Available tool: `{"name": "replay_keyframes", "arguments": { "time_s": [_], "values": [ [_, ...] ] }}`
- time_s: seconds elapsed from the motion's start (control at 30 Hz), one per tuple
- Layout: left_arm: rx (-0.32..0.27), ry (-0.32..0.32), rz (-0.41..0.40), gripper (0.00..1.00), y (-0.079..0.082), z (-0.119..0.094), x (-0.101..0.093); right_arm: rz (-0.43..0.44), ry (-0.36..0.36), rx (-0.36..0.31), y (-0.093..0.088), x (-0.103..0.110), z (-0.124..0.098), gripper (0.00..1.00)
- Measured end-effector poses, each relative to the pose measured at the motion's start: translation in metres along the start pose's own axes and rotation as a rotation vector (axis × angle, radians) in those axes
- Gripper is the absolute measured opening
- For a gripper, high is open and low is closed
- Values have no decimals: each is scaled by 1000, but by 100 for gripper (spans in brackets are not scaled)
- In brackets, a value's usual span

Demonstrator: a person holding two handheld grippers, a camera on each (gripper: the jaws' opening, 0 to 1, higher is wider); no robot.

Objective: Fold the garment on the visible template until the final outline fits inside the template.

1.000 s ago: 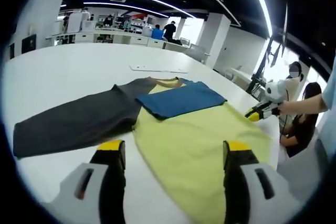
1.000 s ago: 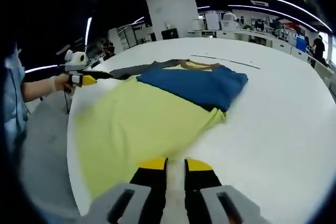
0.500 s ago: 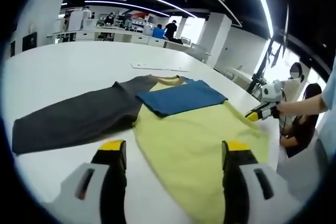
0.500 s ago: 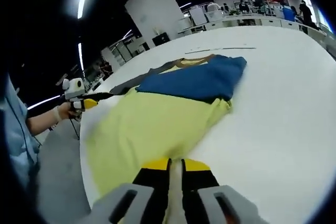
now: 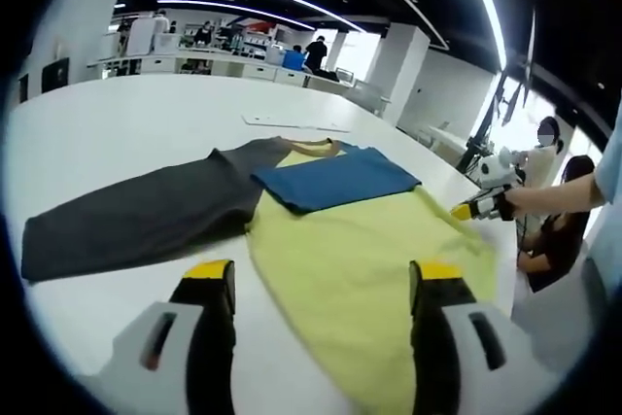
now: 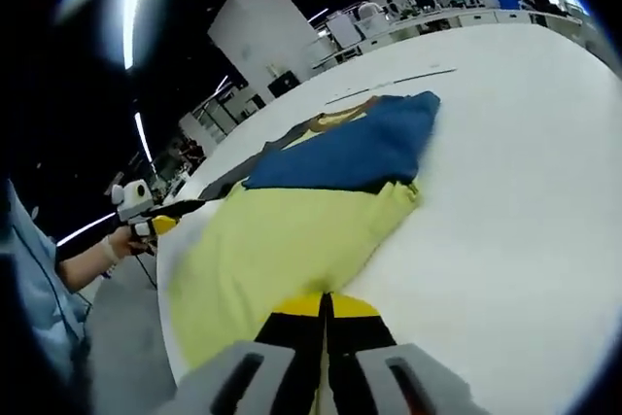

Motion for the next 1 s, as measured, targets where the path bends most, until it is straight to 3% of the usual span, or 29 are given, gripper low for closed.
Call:
{"name": "replay_keyframes", "arguments": {
  "time_s": [0.47,0.7,0.9,1.0],
  "values": [
    [-1,-9,-1,70,0,3,-4,39,-66,-27,8,-22,-34,0],
    [0,-13,-1,70,-1,4,-6,35,-84,-24,7,-26,-36,0],
    [4,-13,-1,70,-2,4,-6,4,-87,-15,5,-26,-34,0],
    [1,-11,-1,70,-2,2,-6,-56,-83,7,-2,-21,-40,0]
  ]
}}
Point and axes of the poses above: the point that each gripper's makers call its tool centre point, and the gripper's own axes: z roughly forward along the fingers, x roughly to its left, y roughly out of its top, the point moved 2 cm from there along -z, roughly backward along the fingers, and after that the axes turned 12 degrees about z, right-handed, at the moved point
